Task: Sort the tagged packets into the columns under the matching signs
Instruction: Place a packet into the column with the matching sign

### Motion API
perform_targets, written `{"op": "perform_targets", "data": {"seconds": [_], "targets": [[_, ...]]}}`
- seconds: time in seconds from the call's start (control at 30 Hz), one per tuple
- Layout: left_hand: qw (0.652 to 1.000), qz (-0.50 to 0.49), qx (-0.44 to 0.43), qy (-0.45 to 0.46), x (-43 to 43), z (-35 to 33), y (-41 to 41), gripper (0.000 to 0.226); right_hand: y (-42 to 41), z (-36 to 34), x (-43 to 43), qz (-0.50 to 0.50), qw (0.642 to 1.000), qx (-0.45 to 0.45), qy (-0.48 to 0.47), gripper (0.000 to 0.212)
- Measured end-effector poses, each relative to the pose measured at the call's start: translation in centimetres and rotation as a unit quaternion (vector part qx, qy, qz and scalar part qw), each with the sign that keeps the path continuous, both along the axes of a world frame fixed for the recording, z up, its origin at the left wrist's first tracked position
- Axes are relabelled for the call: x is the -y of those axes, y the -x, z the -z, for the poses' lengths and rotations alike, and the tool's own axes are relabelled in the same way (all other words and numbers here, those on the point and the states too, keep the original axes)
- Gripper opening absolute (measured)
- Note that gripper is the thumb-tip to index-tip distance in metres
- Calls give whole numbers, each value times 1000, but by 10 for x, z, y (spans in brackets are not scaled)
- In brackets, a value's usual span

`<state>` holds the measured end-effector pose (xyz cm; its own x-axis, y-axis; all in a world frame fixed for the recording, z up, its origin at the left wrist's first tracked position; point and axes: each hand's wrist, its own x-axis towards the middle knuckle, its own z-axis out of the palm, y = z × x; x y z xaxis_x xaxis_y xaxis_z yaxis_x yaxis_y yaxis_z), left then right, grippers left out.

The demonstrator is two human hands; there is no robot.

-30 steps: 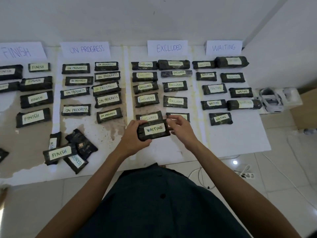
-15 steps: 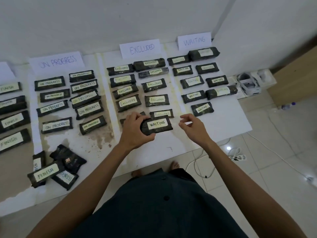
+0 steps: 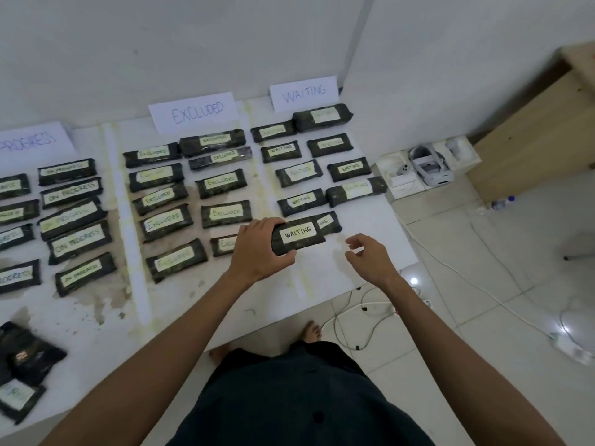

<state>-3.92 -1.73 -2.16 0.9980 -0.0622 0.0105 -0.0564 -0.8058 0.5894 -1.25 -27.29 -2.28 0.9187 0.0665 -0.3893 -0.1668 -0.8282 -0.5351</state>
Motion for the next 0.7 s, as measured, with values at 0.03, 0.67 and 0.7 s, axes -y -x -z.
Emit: {"op": "perform_targets", "data": {"seconds": [0.03,0.67,0.7], "targets": [[1000,3,4,-3,11,3,-8,65,-4,5,10,-16,1000,3,16,31],[996,45,31,-74,173,72,-117,68,-39,66,104,-208,964,143,80,30],[995,48,27,-77,178,74,-118,68,-39,67,105,-208,964,148,74,30]]}}
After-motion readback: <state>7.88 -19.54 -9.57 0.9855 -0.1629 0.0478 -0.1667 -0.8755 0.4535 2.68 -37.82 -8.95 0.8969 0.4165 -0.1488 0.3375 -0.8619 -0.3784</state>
